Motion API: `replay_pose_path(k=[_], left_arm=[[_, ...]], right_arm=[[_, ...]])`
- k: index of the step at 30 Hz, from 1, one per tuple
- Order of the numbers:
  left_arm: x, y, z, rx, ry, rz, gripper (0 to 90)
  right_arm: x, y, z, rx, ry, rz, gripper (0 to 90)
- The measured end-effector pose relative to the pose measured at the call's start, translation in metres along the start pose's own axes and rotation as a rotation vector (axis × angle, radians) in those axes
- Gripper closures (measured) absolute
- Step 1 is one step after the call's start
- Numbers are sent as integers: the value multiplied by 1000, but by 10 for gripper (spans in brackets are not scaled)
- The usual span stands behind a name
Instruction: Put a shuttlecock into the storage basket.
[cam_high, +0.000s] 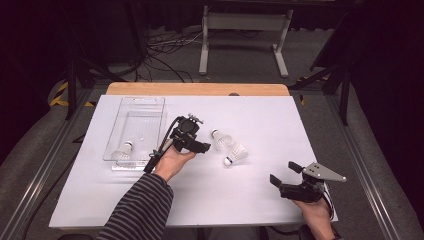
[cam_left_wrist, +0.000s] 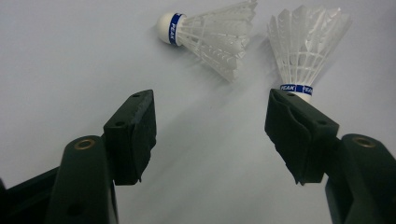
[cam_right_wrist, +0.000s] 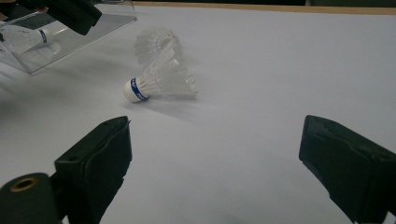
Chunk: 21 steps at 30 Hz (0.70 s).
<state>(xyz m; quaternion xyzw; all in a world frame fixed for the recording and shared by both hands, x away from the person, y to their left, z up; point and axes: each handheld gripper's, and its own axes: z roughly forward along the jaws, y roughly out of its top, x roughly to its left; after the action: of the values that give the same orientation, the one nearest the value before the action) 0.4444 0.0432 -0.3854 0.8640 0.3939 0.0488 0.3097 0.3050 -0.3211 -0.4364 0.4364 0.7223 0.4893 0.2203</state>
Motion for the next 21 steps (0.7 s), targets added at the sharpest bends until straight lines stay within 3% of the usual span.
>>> replay_pose_path(k=[9,21], left_arm=[[-5,9,7,28,19,25,386],[-9,19,22,68,23,21,424]], right_arm=[[0,0,0,0,0,-1,103],[0,0,0,3,1,-3,103]])
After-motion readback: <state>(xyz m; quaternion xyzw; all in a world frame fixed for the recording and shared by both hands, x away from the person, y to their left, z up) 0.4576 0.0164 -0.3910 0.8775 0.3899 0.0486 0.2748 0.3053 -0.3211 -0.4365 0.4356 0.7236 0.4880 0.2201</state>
